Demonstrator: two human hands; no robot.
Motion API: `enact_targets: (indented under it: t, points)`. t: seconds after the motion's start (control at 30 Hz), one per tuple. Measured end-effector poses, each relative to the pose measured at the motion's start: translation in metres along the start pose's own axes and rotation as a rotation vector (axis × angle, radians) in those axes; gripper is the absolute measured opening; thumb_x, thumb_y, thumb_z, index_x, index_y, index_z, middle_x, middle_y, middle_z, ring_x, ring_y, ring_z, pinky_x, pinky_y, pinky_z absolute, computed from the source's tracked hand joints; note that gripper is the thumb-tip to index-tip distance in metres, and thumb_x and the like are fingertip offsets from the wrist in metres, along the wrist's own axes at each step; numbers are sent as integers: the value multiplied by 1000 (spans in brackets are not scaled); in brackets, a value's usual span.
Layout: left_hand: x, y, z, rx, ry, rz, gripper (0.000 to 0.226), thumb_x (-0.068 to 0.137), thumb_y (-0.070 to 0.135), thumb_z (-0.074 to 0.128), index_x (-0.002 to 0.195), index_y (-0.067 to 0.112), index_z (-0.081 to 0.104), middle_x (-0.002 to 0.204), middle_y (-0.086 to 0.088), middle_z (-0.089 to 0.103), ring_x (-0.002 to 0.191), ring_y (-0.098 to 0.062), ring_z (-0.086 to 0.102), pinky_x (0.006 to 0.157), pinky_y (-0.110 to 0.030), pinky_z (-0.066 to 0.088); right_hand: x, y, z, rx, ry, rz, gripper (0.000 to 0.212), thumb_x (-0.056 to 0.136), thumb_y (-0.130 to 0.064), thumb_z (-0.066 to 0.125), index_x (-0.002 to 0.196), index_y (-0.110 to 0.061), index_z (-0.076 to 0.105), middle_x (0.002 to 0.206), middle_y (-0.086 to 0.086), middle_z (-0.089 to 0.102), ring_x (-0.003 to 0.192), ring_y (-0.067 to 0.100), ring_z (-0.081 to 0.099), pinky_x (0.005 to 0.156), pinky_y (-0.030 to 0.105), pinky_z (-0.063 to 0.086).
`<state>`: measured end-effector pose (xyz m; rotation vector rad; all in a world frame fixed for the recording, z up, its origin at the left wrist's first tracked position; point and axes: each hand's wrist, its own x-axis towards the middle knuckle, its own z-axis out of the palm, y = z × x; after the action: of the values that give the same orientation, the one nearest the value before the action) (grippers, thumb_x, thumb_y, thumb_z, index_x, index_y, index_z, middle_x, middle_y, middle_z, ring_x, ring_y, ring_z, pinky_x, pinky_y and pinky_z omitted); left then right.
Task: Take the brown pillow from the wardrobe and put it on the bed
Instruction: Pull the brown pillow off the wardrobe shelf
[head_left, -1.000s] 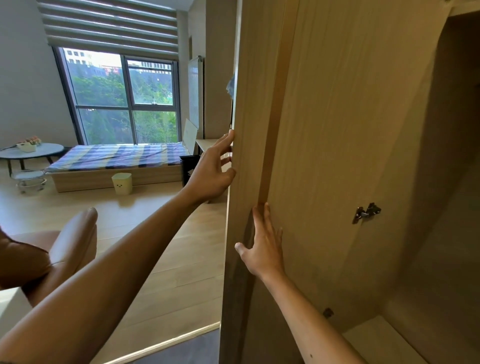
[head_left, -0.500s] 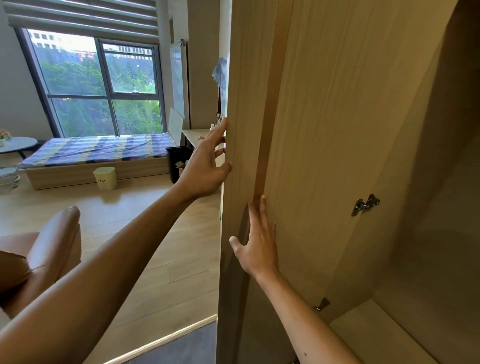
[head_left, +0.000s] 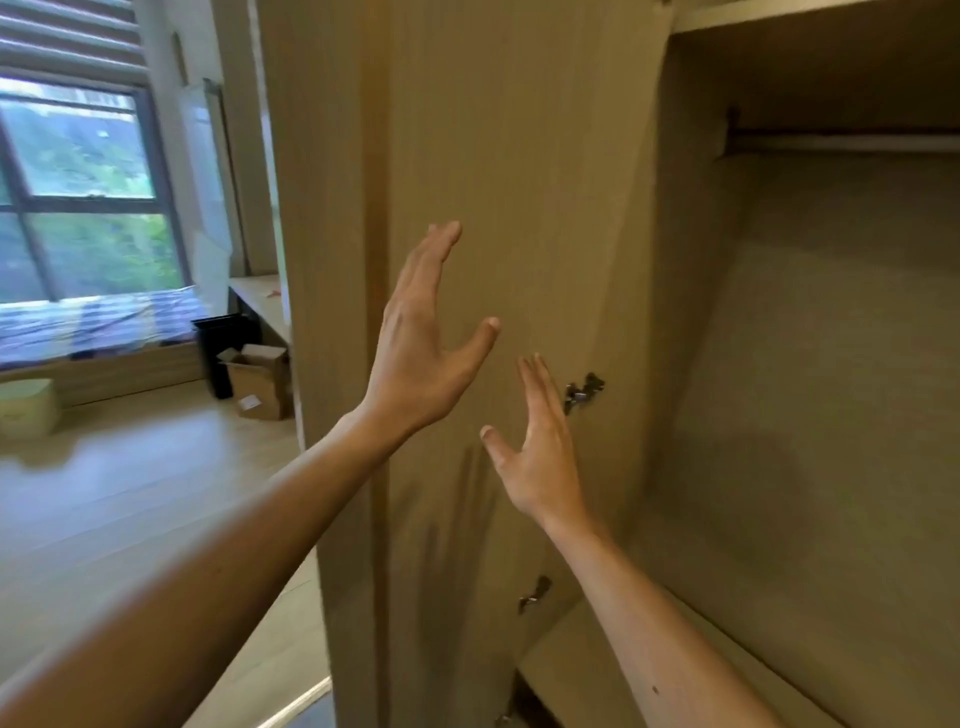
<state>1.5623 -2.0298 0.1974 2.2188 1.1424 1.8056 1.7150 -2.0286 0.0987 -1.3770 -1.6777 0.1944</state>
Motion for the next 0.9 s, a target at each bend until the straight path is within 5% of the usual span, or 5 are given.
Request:
enact_targets:
  t: [0.27,0.4,0.53,0.7,0.9]
  points:
    - [60,117,108,-213,-163,73,81,94,33,72,163,24,30,170,1,33,157,-14,26,129,-39,23,24,22,-216,-190,308,-46,85,96,-24,75,167,-26,28,177,-8,21,162,11,19,131,44,25]
    - [109,180,148,-275,-135,229,81,93,32,74,162,25,32,169,2,34,156,-12,25,123,-30,20,38,7,-325,-360,416,-107,81,97,-27,73,165,-36,28,175,-17,20,161,7,20,127,31,23]
    - [175,241,172,-304,-104,410,77,93,28,74,159,16,37,166,-3,38,157,-16,27,127,-33,22,66,-34,-414,-551,572,-179,79,95,-26,75,163,-28,35,173,-9,30,157,9,30,121,23,24]
    - [244,295,204,-288,-121,522,78,94,34,71,160,16,35,168,-4,35,159,-19,23,126,-32,16,102,-81,-496,-789,788,-210,74,93,-24,76,158,-22,42,167,0,38,150,23,43,122,43,42]
    - [280,315,230,-253,-186,538,76,97,39,68,161,19,33,169,-4,33,158,-22,25,127,-42,23,147,-102,-559,-861,920,4,81,92,-23,79,161,-21,38,170,7,32,153,31,38,125,51,37]
